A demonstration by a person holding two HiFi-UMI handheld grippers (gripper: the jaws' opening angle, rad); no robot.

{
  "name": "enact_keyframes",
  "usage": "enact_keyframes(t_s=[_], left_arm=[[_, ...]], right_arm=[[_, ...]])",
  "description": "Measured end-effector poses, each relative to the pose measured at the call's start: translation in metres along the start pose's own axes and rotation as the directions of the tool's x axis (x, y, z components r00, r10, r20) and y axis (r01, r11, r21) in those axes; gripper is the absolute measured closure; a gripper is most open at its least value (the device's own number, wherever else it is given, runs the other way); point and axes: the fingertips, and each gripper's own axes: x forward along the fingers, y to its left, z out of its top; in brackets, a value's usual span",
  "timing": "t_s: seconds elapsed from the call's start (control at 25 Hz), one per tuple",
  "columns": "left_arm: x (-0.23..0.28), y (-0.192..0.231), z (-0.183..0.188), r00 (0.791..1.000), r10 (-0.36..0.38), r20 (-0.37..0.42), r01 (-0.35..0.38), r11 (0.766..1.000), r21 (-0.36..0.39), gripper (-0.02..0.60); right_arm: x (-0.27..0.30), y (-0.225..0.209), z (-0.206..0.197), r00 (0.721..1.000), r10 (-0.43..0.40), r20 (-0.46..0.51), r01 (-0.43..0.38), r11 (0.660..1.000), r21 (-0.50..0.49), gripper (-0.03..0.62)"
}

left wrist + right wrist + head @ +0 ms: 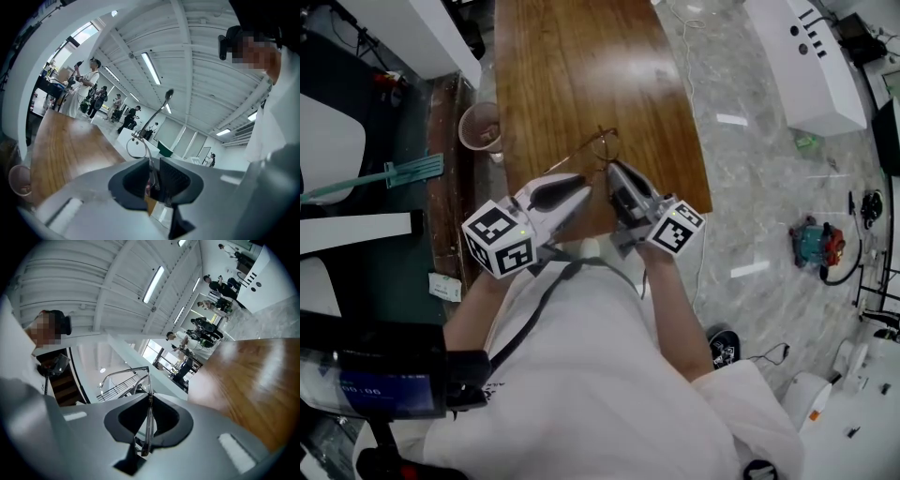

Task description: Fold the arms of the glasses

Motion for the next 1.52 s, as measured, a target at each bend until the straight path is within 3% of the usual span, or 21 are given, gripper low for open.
enact_keyframes(t_s=[0.08, 0.16, 0.24, 0.32, 0.48, 0.64, 0.8, 1.04, 1.2, 1.52], left_arm=[[-0.016, 0.013, 0.001, 0.999, 0.037, 0.025, -0.037, 0.999, -0.030, 0.530], [-0.034, 0.028, 0.017, 0.994, 0.051, 0.101, -0.039, 0.993, -0.113, 0.575], [-0.047, 0.033, 0.044, 0.983, 0.001, 0.182, 0.032, 0.983, -0.180, 0.575], [-0.050, 0.031, 0.070, 0.973, -0.079, 0.216, 0.121, 0.975, -0.188, 0.575], [-0.038, 0.019, 0.086, 0.961, -0.240, 0.140, 0.263, 0.949, -0.175, 0.575], [-0.020, -0.001, 0.057, 0.940, -0.342, -0.020, 0.334, 0.928, -0.166, 0.575], [-0.011, -0.010, 0.033, 0.939, -0.337, -0.068, 0.320, 0.929, -0.187, 0.575], [-0.001, -0.003, 0.004, 0.951, -0.284, -0.122, 0.264, 0.951, -0.159, 0.575], [0.007, 0.002, -0.004, 0.963, -0.243, -0.116, 0.229, 0.965, -0.124, 0.575], [0.004, -0.002, 0.004, 0.969, -0.244, -0.026, 0.237, 0.958, -0.161, 0.575]], right_arm=[[-0.005, -0.006, 0.005, 1.000, -0.012, 0.007, 0.012, 1.000, 0.004, 0.563], [-0.008, -0.007, 0.005, 1.000, -0.008, -0.020, 0.008, 1.000, -0.018, 0.563], [-0.010, -0.007, 0.002, 0.998, 0.005, -0.059, -0.008, 0.999, -0.039, 0.563], [-0.012, -0.006, -0.003, 0.995, 0.029, -0.094, -0.033, 0.998, -0.047, 0.563], [-0.007, 0.004, -0.019, 0.978, 0.079, -0.192, -0.096, 0.992, -0.080, 0.563], [-0.001, 0.005, -0.030, 0.969, 0.069, -0.238, -0.100, 0.988, -0.121, 0.563], [-0.004, 0.001, -0.030, 0.967, 0.041, -0.251, -0.078, 0.987, -0.141, 0.563], [0.008, 0.007, -0.039, 0.956, 0.040, -0.290, -0.092, 0.982, -0.167, 0.563], [0.017, 0.015, -0.047, 0.951, 0.053, -0.304, -0.102, 0.984, -0.146, 0.563], [0.017, 0.010, -0.041, 0.967, 0.049, -0.251, -0.066, 0.996, -0.061, 0.563]])
